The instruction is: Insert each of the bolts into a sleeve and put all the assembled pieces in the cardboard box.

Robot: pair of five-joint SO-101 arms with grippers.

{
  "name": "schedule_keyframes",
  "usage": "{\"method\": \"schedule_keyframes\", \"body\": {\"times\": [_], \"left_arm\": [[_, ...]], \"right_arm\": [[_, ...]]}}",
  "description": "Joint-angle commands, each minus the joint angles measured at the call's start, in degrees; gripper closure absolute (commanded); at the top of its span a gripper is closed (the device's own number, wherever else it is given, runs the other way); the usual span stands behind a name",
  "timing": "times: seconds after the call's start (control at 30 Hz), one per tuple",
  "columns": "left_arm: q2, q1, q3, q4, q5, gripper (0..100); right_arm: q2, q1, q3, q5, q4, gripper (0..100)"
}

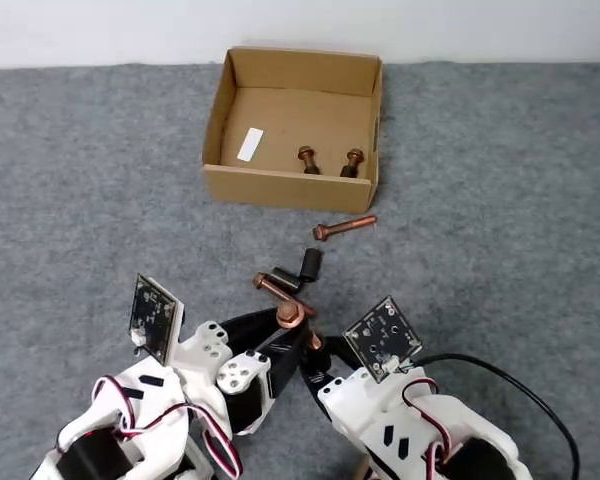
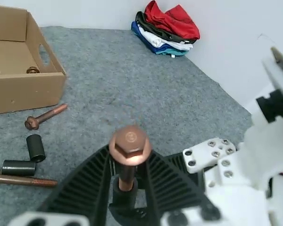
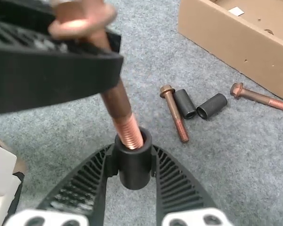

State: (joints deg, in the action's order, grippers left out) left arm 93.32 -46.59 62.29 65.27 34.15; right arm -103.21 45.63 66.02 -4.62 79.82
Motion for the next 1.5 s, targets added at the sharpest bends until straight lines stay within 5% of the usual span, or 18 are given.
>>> {"method": "schedule_keyframes", "body": {"times": [0.0, 0.53, 0.8, 1.2, 1.4, 1.47], "left_arm": [[-0.4, -1.3, 1.8, 2.6, -0.4, 100], [-0.4, 4.0, 6.5, 5.9, -10.6, 99], [-0.4, 7.7, 2.1, 7.6, -11.0, 75], [-0.4, 15.1, -10.8, 9.1, -10.7, 75], [0.1, 25.1, -13.1, 9.1, -11.0, 100], [0.1, 30.0, -11.8, 10.3, -11.0, 98]], "right_arm": [[-0.7, -0.7, -0.6, 0.5, -2.0, 99.0], [-0.7, -0.7, -0.8, 12.3, -5.8, 99.0], [-0.7, -0.7, -0.8, 12.4, -5.7, 99.0], [-0.7, -0.7, -0.8, 12.1, -5.2, 99.0], [-0.7, -6.9, -1.7, 8.5, -5.8, 99.1], [-0.3, -10.3, -2.5, 5.5, -5.2, 99.1]]}}
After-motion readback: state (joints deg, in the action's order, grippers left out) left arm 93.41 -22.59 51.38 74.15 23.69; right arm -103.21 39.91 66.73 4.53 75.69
